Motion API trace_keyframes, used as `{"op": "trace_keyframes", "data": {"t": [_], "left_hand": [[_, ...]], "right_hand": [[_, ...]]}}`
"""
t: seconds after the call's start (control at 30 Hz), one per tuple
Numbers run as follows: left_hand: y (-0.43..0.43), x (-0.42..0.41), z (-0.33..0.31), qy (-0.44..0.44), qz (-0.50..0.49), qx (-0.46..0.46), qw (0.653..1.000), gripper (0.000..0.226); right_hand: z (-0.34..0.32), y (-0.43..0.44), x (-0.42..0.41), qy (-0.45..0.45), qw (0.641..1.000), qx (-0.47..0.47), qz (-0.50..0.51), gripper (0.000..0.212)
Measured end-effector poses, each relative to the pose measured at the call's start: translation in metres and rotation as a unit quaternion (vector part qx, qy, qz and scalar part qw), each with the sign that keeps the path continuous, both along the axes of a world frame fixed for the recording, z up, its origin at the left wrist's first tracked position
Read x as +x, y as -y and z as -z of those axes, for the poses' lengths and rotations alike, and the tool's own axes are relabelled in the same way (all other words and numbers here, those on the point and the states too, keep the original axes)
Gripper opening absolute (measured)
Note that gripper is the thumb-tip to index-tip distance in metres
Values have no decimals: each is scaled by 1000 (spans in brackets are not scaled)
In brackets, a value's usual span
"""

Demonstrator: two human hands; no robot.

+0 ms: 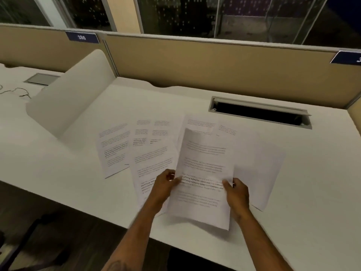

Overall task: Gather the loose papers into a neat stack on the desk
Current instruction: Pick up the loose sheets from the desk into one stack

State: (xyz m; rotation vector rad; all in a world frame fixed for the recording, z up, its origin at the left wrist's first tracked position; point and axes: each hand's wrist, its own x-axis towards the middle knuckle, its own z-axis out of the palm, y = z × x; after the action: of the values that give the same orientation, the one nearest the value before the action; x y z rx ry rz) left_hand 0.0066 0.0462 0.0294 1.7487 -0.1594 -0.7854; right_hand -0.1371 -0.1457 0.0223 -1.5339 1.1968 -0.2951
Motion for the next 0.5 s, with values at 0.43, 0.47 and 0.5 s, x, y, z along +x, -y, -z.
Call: {"op": "trace_keyframes", "data": {"t": [0.43,0.47,0.5], "left_hand": [[-165,32,12,-173,-220,-153,948,47],[-175,35,12,-180,-225,-162,944,45],[-185,39,12,-185,-229,-171,940,44]], "right_hand": [[7,-61,118,-132,951,-159,-230,57],[12,-64,122,-173,931,-195,-254,65],[15,-68,125,-200,915,-220,-274,69]]}}
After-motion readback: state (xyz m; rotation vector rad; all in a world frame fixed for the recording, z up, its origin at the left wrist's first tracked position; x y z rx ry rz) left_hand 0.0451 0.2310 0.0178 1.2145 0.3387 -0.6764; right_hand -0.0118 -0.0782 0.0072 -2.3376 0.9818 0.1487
